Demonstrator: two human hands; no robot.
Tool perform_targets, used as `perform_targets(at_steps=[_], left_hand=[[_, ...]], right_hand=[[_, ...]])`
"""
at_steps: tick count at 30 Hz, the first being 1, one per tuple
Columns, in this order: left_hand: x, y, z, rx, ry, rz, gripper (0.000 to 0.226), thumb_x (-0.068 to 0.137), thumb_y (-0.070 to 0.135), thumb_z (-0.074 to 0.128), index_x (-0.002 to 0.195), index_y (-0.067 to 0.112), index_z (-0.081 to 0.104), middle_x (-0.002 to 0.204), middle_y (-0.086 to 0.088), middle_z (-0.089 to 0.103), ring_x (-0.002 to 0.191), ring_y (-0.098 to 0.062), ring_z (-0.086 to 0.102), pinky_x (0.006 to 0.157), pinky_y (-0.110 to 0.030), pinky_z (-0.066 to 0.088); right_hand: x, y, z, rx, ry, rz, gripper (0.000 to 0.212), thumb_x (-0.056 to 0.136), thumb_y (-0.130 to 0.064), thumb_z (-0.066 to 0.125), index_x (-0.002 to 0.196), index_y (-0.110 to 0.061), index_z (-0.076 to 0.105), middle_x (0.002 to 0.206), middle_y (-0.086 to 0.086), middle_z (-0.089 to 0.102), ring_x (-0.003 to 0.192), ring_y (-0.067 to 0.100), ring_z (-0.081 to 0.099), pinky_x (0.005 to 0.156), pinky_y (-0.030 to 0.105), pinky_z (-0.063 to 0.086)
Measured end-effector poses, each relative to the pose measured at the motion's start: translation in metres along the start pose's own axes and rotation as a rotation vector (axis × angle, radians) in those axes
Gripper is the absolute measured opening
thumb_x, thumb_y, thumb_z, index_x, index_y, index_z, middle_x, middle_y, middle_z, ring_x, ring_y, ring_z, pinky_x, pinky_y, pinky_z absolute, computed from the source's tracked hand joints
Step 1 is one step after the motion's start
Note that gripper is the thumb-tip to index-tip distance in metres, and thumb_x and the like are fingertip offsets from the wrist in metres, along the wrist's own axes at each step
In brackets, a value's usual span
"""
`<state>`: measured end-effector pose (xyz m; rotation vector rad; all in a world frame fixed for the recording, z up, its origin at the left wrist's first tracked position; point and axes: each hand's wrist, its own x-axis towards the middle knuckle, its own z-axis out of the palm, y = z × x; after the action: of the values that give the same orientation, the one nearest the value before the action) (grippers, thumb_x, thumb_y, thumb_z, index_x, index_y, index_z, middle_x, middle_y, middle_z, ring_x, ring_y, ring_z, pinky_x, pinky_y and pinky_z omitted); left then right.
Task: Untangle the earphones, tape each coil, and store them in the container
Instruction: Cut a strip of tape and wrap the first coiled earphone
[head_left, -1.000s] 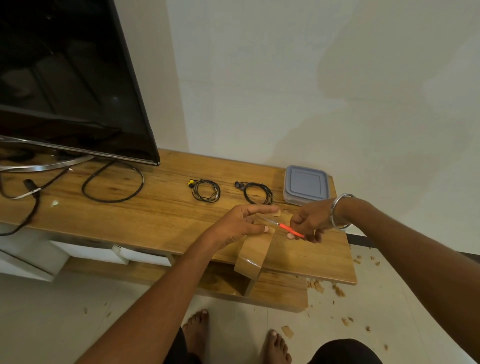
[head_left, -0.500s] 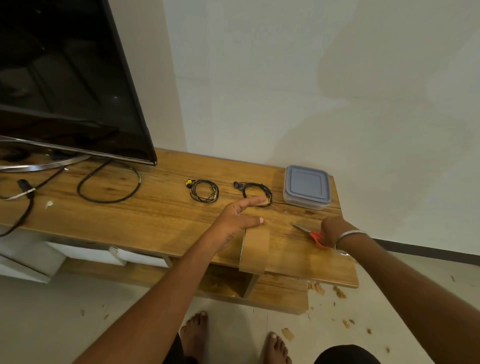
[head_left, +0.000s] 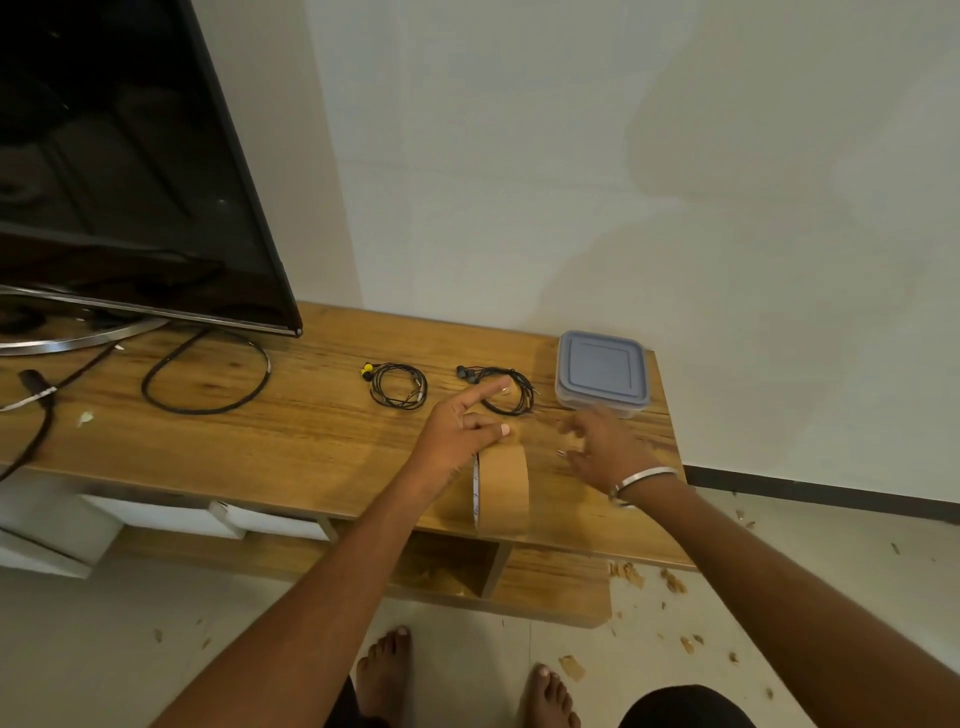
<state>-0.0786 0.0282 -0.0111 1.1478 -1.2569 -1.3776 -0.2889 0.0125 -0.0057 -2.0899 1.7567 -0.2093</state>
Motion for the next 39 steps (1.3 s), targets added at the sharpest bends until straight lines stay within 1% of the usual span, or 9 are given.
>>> perform_targets(at_steps=[4, 7, 10, 12, 15, 20, 27, 34, 39], left_hand=[[-0.002, 0.001, 0.005, -0.012, 0.042, 0.026, 0.058, 0.083, -0.007, 0.067, 0.133, 0.022, 0.057, 0.110, 0.022, 0.070, 0.084, -0.007, 0.069, 0.081, -0.021, 0.055], [-0.002, -0.003, 0.005, -0.013, 0.119, 0.050, 0.059, 0.084, -0.006, 0.066, 0.133, 0.025, 0.056, 0.110, 0.026, 0.068, 0.086, -0.010, 0.069, 0.084, -0.024, 0.055], [-0.006, -0.011, 0.008, -0.033, 0.197, 0.068, 0.061, 0.084, -0.006, 0.066, 0.134, 0.026, 0.055, 0.120, 0.015, 0.067, 0.091, -0.014, 0.070, 0.088, -0.027, 0.054], [-0.009, -0.017, 0.013, -0.081, 0.256, 0.080, 0.061, 0.084, -0.008, 0.066, 0.134, 0.024, 0.055, 0.128, 0.010, 0.064, 0.092, -0.013, 0.070, 0.086, -0.023, 0.054], [-0.006, -0.021, 0.022, -0.158, 0.343, 0.092, 0.060, 0.083, -0.008, 0.066, 0.132, 0.026, 0.056, 0.134, 0.010, 0.059, 0.092, -0.010, 0.069, 0.088, -0.024, 0.053], [-0.007, -0.026, 0.035, -0.212, 0.389, 0.073, 0.059, 0.083, -0.006, 0.067, 0.133, 0.024, 0.056, 0.129, 0.019, 0.060, 0.097, -0.011, 0.069, 0.092, -0.030, 0.054], [-0.006, -0.025, 0.032, -0.232, 0.275, 0.010, 0.068, 0.080, -0.009, 0.069, 0.138, 0.024, 0.050, 0.135, 0.019, 0.054, 0.096, -0.014, 0.071, 0.079, -0.021, 0.056], [-0.008, -0.034, 0.021, -0.182, 0.225, -0.021, 0.067, 0.081, -0.013, 0.065, 0.138, 0.020, 0.049, 0.132, 0.016, 0.057, 0.105, -0.013, 0.068, 0.082, -0.021, 0.056], [-0.016, -0.040, 0.013, -0.139, 0.230, -0.035, 0.061, 0.085, -0.009, 0.063, 0.130, 0.031, 0.053, 0.130, 0.017, 0.058, 0.103, -0.007, 0.068, 0.081, -0.018, 0.054]], right_hand=[[-0.005, -0.030, 0.021, 0.381, -0.282, -0.129, 0.051, 0.081, -0.008, 0.067, 0.128, -0.015, 0.048, 0.124, 0.004, 0.055, 0.112, 0.017, 0.054, 0.093, 0.032, 0.049], [-0.004, -0.041, 0.033, 0.481, -0.188, -0.041, 0.039, 0.084, -0.005, 0.062, 0.121, -0.013, 0.052, 0.114, 0.003, 0.062, 0.104, 0.016, 0.058, 0.088, 0.028, 0.048], [0.001, -0.041, 0.034, 0.397, 0.003, 0.005, 0.011, 0.089, -0.013, 0.059, 0.100, -0.018, 0.059, 0.094, -0.002, 0.061, 0.086, 0.014, 0.057, 0.076, 0.022, 0.040], [0.000, -0.040, 0.033, 0.375, 0.021, 0.002, 0.001, 0.091, -0.020, 0.057, 0.092, -0.021, 0.058, 0.090, -0.002, 0.062, 0.082, 0.016, 0.057, 0.074, 0.024, 0.041], [-0.007, -0.037, 0.031, 0.361, -0.001, 0.038, 0.012, 0.092, -0.018, 0.054, 0.098, -0.012, 0.062, 0.095, 0.006, 0.066, 0.082, 0.019, 0.056, 0.079, 0.032, 0.047], [-0.011, -0.023, 0.029, 0.321, 0.030, 0.065, 0.012, 0.090, -0.023, 0.059, 0.099, -0.016, 0.064, 0.098, 0.002, 0.068, 0.083, 0.016, 0.058, 0.076, 0.025, 0.044], [-0.009, -0.011, 0.000, 0.125, 0.013, 0.008, 0.027, 0.091, -0.012, 0.058, 0.117, -0.013, 0.063, 0.117, 0.006, 0.065, 0.106, 0.022, 0.058, 0.090, 0.027, 0.042], [-0.009, 0.004, -0.018, -0.132, -0.043, -0.005, 0.030, 0.091, -0.017, 0.058, 0.121, -0.019, 0.056, 0.120, 0.007, 0.062, 0.107, 0.025, 0.058, 0.091, 0.029, 0.045], [-0.008, 0.008, -0.020, -0.172, -0.031, 0.022, 0.031, 0.090, -0.016, 0.059, 0.122, -0.018, 0.055, 0.122, 0.007, 0.060, 0.108, 0.024, 0.057, 0.091, 0.028, 0.045]])
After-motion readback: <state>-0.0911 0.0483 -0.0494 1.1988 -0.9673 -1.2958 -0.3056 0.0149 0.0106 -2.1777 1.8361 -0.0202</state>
